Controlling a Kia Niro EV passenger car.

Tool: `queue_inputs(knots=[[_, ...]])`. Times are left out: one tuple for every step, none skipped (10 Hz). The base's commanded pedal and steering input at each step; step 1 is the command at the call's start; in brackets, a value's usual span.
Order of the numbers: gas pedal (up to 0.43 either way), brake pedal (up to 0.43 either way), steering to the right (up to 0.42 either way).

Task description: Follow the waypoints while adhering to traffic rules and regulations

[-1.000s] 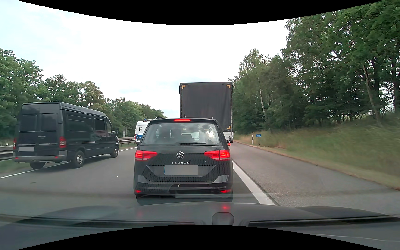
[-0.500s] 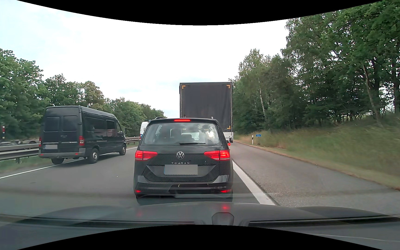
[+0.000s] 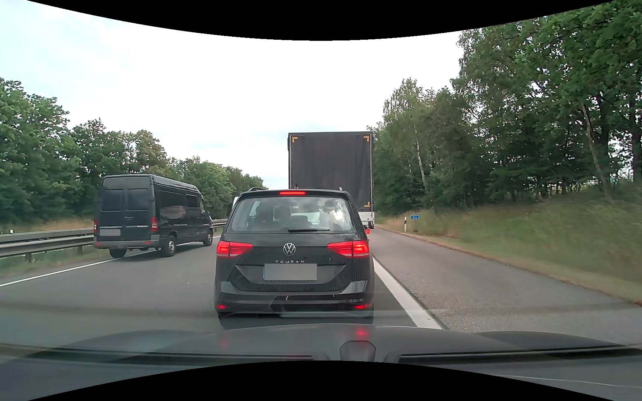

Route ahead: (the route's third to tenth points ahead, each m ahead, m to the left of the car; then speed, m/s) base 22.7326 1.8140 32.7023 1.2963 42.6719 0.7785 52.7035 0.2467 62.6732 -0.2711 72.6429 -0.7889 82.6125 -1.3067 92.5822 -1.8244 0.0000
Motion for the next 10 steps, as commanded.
queue_inputs(knots=[[0.000,0.244,0.000],[0.000,0.244,0.000],[0.000,0.244,0.000],[0.000,0.244,0.000],[0.000,0.244,0.000],[0.000,0.244,0.000],[0.000,0.244,0.000],[0.000,0.244,0.000],[0.000,0.244,0.000],[0.000,0.244,0.000]])
